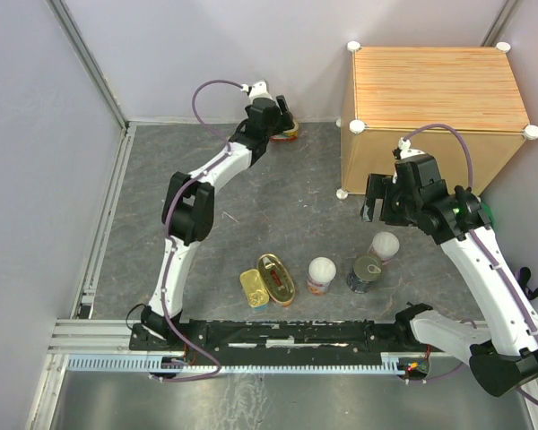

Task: Place and organize the canned foods onto the counter
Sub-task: Move the canned food to the center of the board.

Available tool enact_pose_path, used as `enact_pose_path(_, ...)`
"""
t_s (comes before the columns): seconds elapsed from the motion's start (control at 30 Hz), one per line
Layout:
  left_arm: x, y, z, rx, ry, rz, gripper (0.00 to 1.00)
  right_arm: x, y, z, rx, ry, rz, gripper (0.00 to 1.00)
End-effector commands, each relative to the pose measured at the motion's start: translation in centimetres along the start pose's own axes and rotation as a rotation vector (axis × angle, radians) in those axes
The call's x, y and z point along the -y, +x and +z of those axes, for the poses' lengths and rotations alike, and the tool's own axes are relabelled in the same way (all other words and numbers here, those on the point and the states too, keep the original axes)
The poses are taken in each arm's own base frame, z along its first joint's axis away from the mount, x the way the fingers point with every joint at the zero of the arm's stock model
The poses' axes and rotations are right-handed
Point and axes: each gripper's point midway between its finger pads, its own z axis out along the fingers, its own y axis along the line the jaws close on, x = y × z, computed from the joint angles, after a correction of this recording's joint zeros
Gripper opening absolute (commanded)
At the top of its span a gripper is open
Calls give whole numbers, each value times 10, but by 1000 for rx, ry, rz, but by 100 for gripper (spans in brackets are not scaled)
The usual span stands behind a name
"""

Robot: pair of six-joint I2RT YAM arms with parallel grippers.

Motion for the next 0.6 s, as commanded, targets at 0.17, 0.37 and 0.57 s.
enact_pose_path(0.17,-5,-27,38,219,-19,87,78,-14,-23,-5,88,-62,25,95)
enact_pose_path(0.37,-14,-14,58,230,-37,108,78,-19,-34,-5,126,-83,23,95)
enact_pose_path(0.57,-22,-1,75,226,-52,136,78,-21,-36,1,130,-86,17,95)
